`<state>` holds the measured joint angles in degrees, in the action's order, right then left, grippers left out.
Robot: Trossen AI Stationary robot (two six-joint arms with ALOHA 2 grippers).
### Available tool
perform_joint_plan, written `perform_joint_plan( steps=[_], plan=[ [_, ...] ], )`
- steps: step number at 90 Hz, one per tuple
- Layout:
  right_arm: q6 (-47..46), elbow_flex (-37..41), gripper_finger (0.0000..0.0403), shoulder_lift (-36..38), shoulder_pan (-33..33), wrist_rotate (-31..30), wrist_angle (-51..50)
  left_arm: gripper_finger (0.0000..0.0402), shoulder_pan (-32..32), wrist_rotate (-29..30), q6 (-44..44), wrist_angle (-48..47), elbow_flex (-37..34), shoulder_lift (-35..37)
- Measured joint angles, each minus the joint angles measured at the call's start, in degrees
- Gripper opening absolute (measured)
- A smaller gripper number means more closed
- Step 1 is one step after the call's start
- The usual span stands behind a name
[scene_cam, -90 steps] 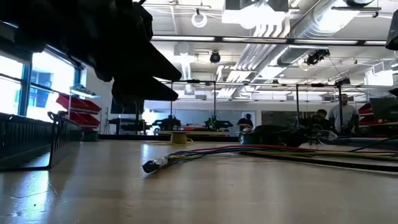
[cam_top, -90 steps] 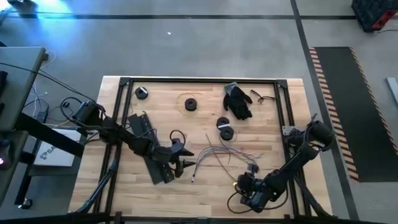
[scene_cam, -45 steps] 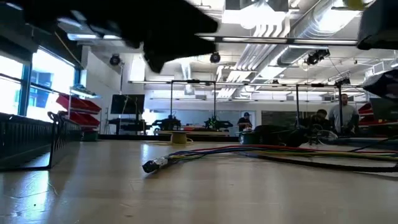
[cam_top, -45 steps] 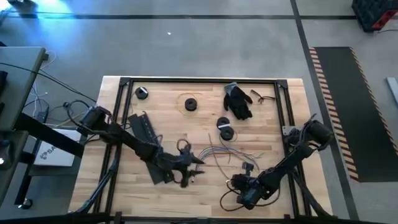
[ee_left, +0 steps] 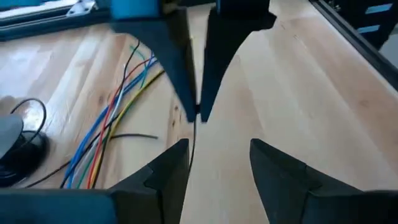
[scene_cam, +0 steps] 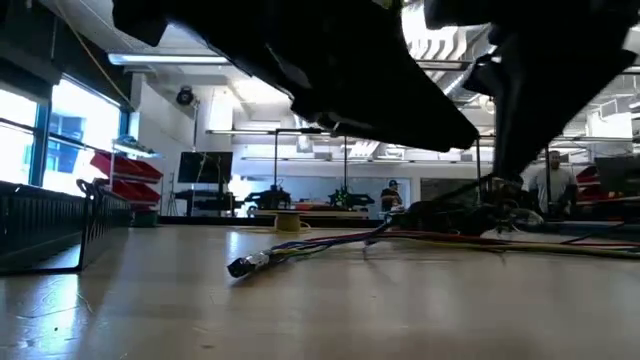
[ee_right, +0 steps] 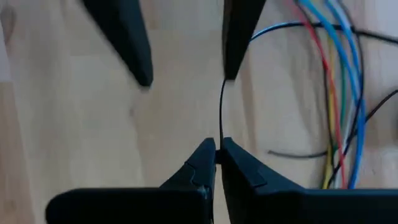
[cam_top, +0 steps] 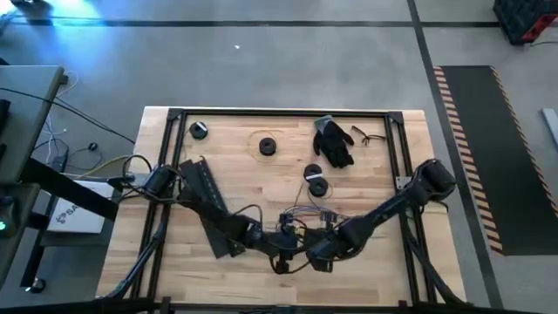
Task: Ziptie cables
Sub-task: Wrap the cables together using a black zip tie
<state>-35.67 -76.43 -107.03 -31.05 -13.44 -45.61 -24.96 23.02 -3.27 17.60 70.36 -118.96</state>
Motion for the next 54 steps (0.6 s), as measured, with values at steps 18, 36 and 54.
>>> perform_joint_plan(
  steps=[18, 36, 54],
  plan=[
    [1.1, 0.1, 0.0000, 0.0, 0.8, -0.1, 0.2, 0.0134, 1.3, -0.4, -1.0, -0.3, 0.1, -0.4],
    [1.2, 0.1, 0.0000, 0.1, 0.8, -0.1, 0.3, 0.0099, 3.5, -4.1, -1.5, -0.6, 0.1, -0.6],
    [1.2, 0.1, 0.0000, 0.1, 0.8, -0.1, 0.0, 0.0090, 5.4, -6.7, -2.1, -1.6, 0.1, -0.6]
  ],
)
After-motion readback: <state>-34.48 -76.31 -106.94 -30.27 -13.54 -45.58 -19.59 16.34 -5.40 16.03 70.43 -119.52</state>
